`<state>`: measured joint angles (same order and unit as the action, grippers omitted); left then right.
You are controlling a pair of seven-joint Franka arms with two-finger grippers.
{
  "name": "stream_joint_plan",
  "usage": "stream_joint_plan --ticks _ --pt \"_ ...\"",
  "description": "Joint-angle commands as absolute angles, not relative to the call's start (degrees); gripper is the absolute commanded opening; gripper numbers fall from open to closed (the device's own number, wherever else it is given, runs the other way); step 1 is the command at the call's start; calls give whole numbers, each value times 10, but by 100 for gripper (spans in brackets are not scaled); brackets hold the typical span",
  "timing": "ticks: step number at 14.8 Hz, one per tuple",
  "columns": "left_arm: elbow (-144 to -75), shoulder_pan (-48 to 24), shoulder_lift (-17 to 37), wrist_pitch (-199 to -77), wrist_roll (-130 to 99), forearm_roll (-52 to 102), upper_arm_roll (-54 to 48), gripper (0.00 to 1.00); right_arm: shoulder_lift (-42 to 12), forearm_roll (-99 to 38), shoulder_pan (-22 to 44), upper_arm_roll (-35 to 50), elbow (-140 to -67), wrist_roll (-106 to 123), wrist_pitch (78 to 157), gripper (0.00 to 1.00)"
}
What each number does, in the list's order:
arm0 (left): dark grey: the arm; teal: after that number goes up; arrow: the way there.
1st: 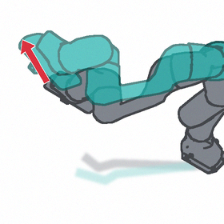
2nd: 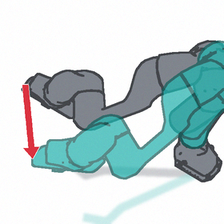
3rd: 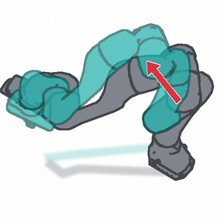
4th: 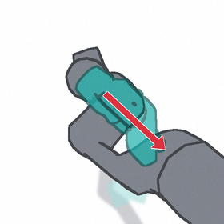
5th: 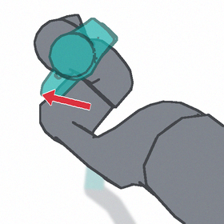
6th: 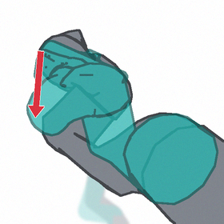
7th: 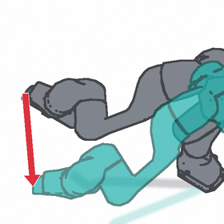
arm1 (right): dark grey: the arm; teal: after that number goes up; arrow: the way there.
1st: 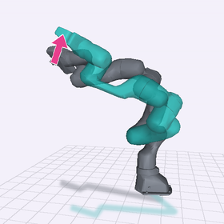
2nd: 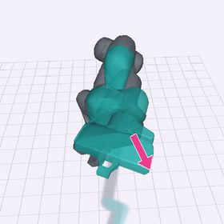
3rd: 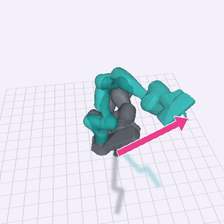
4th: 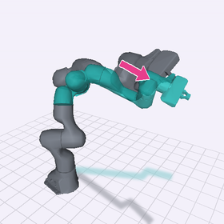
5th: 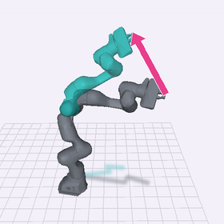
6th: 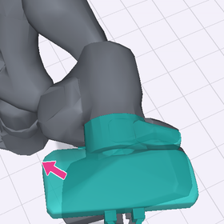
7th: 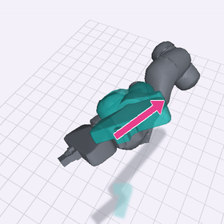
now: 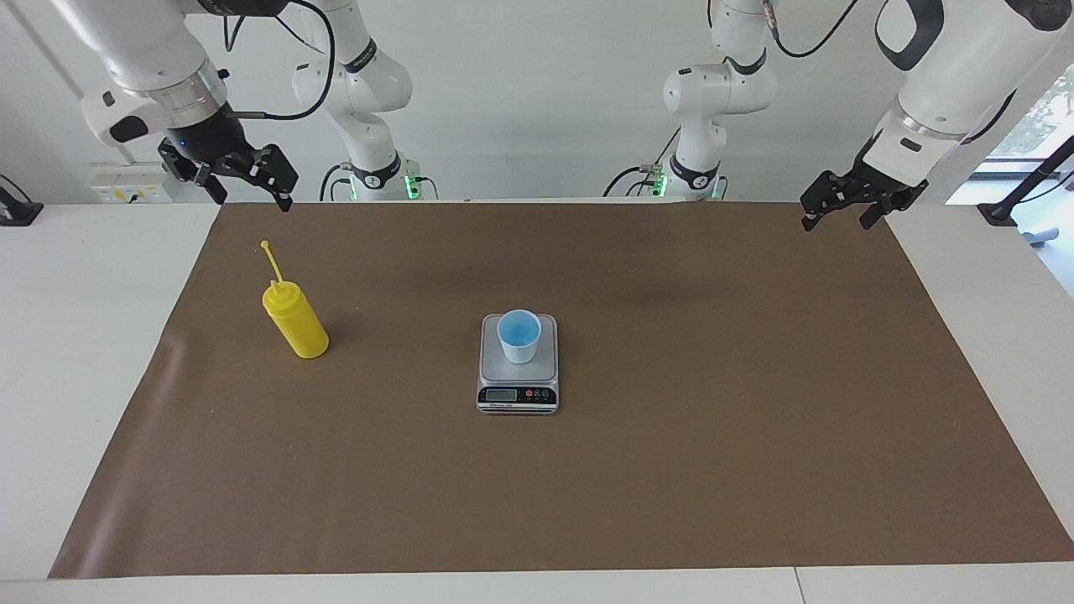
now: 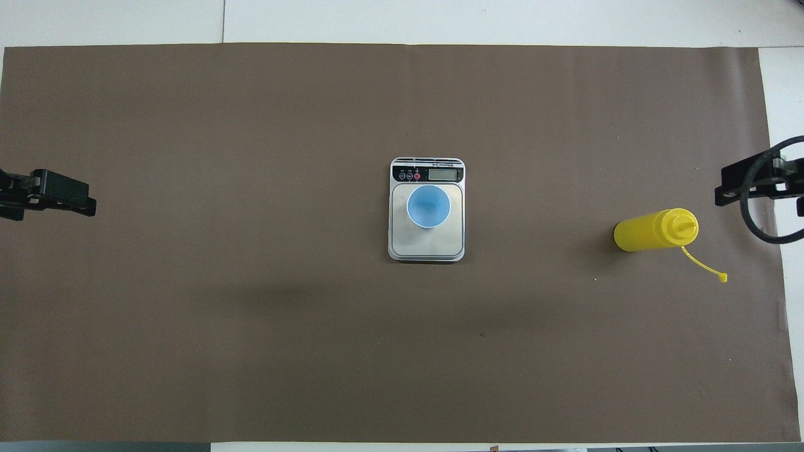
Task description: Pour seasoning into cup on scale with both arms
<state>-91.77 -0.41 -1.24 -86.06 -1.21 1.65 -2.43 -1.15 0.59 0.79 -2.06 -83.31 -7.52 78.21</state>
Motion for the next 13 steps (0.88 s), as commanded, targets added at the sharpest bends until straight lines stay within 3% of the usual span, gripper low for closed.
stream_joint_plan --ticks 1,13 --pt "-931 2 -26 -857 -5 24 -25 100 5 16 -4 -18 -862 -55 793 100" --pt "-931 2 -26 -857 -5 24 -25 100 2 4 -4 -16 -863 -55 797 100"
